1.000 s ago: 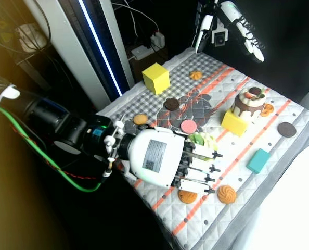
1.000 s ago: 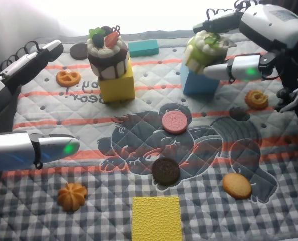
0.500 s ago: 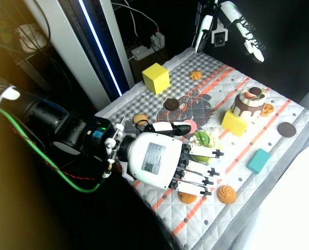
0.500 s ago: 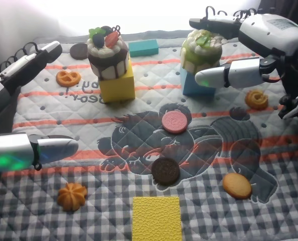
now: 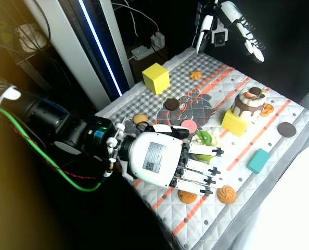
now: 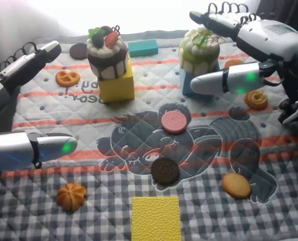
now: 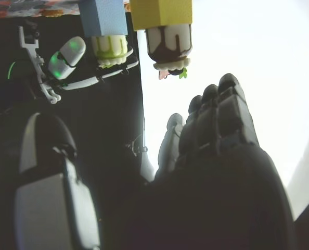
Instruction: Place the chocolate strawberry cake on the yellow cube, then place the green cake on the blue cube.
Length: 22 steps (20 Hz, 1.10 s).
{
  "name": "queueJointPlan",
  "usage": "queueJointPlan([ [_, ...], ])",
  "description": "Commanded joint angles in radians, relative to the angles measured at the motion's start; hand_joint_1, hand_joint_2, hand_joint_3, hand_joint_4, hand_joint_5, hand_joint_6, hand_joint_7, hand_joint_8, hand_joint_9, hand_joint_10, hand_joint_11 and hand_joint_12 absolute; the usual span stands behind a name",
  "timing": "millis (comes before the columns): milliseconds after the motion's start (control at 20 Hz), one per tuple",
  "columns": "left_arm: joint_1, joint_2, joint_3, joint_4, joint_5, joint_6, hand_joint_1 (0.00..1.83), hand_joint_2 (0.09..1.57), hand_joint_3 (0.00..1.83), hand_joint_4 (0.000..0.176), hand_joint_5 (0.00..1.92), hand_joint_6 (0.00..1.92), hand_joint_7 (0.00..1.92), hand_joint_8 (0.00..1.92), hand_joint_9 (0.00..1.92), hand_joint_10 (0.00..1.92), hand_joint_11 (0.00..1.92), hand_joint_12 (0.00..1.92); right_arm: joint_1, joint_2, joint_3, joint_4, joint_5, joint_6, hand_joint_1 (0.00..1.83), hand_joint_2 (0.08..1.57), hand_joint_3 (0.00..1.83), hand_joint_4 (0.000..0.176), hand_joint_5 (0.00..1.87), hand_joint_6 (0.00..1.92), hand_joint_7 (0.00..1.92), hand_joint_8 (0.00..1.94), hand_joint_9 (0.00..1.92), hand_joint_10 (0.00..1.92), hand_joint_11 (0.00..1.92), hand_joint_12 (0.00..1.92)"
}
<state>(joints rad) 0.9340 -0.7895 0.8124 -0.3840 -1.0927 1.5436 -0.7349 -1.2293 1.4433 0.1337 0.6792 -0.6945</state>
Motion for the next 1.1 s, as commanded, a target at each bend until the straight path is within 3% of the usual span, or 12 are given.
queueJointPlan([
  [0, -0.004, 0.001, 0.006, 0.01, -0.123, -0.006, 0.83, 0.88, 0.01, 0.154, 0.0, 0.0, 0.0, 0.0, 0.0, 0.0, 0.0, 0.0, 0.008, -0.001, -0.004, 0.005, 0.128, 0.003, 0.26, 0.68, 0.0, 0.176, 0.0, 0.0, 0.0, 0.0, 0.0, 0.0, 0.0, 0.02],
  [100, -0.003, 0.0, 0.008, 0.005, -0.122, -0.006, 0.85, 0.88, 0.0, 0.155, 0.0, 0.0, 0.0, 0.0, 0.0, 0.0, 0.0, 0.0, 0.008, 0.0, -0.01, 0.005, 0.133, 0.003, 0.37, 0.69, 0.0, 0.176, 0.0, 0.0, 0.0, 0.0, 0.0, 0.0, 0.0, 0.0],
  [200, -0.003, -0.001, 0.008, 0.003, -0.122, -0.006, 0.83, 0.88, 0.0, 0.127, 0.0, 0.0, 0.0, 0.0, 0.0, 0.0, 0.0, 0.0, 0.008, 0.001, -0.014, 0.004, 0.14, 0.003, 0.37, 0.66, 0.0, 0.176, 0.0, 0.0, 0.0, 0.0, 0.0, 0.0, 0.0, 0.0],
  [400, -0.003, -0.003, 0.008, 0.002, -0.123, -0.006, 0.81, 0.88, 0.0, 0.138, 0.0, 0.0, 0.0, 0.0, 0.0, 0.0, 0.0, 0.0, 0.008, 0.018, -0.03, 0.003, 0.167, 0.003, 0.37, 0.7, 0.01, 0.176, 0.0, 0.0, 0.0, 0.0, 0.0, 0.0, 0.0, 0.0],
  [450, -0.003, -0.004, 0.008, 0.002, -0.123, -0.006, 0.83, 0.89, 0.01, 0.121, 0.0, 0.0, 0.0, 0.0, 0.0, 0.0, 0.0, 0.0, 0.008, 0.021, -0.033, 0.003, 0.173, 0.003, 0.37, 0.73, 0.02, 0.176, 0.0, 0.0, 0.0, 0.0, 0.0, 0.0, 0.0, 0.0],
  [550, -0.003, -0.005, 0.008, 0.001, -0.123, -0.006, 0.83, 0.88, 0.0, 0.137, 0.0, 0.0, 0.0, 0.0, 0.0, 0.0, 0.0, 0.0, 0.008, 0.026, -0.038, 0.003, 0.185, 0.003, 0.4, 0.79, 0.01, 0.176, 0.0, 0.0, 0.0, 0.0, 0.0, 0.0, 0.0, 0.0],
  [650, -0.003, -0.005, 0.008, 0.0, -0.122, -0.006, 0.83, 0.88, 0.0, 0.129, 0.0, 0.0, 0.0, 0.0, 0.0, 0.0, 0.0, 0.0, 0.008, 0.032, -0.044, 0.003, 0.196, 0.003, 0.42, 0.8, 0.01, 0.176, 0.0, 0.0, 0.0, 0.0, 0.0, 0.0, 0.0, 0.0],
  [750, -0.003, -0.005, 0.008, -0.001, -0.124, -0.006, 0.82, 0.88, 0.0, 0.137, 0.0, 0.0, 0.0, 0.0, 0.0, 0.0, 0.0, 0.0, 0.008, 0.04, -0.05, 0.003, 0.214, 0.003, 0.43, 0.81, 0.01, 0.176, 0.0, 0.0, 0.0, 0.0, 0.0, 0.0, 0.0, 0.0],
  [900, -0.004, -0.007, 0.009, -0.001, -0.139, -0.011, 0.81, 0.88, 0.0, 0.123, 0.0, 0.0, 0.0, 0.0, 0.0, 0.0, 0.0, 0.0, 0.003, 0.07, -0.084, 0.003, 0.288, 0.003, 0.47, 0.83, 0.01, 0.176, 0.0, 0.0, 0.0, 0.0, 0.0, 0.0, 0.0, 0.0],
  [950, -0.002, -0.009, 0.018, 0.008, -0.16, -0.062, 0.78, 0.87, 0.0, 0.096, 0.0, 0.0, 0.0, 0.0, 0.0, 0.0, 0.0, 0.0, -0.031, 0.102, -0.128, 0.006, 0.37, 0.003, 0.49, 0.85, 0.02, 0.176, 0.0, 0.0, 0.0, 0.0, 0.0, 0.0, 0.0, 0.0],
  [1000, 0.0, -0.011, 0.027, 0.026, -0.18, -0.111, 0.78, 0.87, 0.0, 0.096, 0.0, 0.0, 0.0, 0.0, 0.0, 0.0, 0.0, 0.0, -0.073, 0.134, -0.172, 0.012, 0.453, 0.003, 0.49, 0.85, 0.02, 0.176, 0.0, 0.0, 0.0, 0.0, 0.0, 0.0, 0.0, 0.0],
  [1050, 0.003, -0.011, 0.029, 0.038, -0.197, -0.139, 0.73, 0.87, 0.0, 0.124, 0.0, 0.0, 0.0, 0.0, 0.0, 0.0, 0.0, 0.0, -0.109, 0.157, -0.204, 0.018, 0.508, 0.003, 0.55, 0.86, 0.01, 0.176, 0.0, 0.0, 0.0, 0.0, 0.0, 0.0, 0.0, 0.0],
])
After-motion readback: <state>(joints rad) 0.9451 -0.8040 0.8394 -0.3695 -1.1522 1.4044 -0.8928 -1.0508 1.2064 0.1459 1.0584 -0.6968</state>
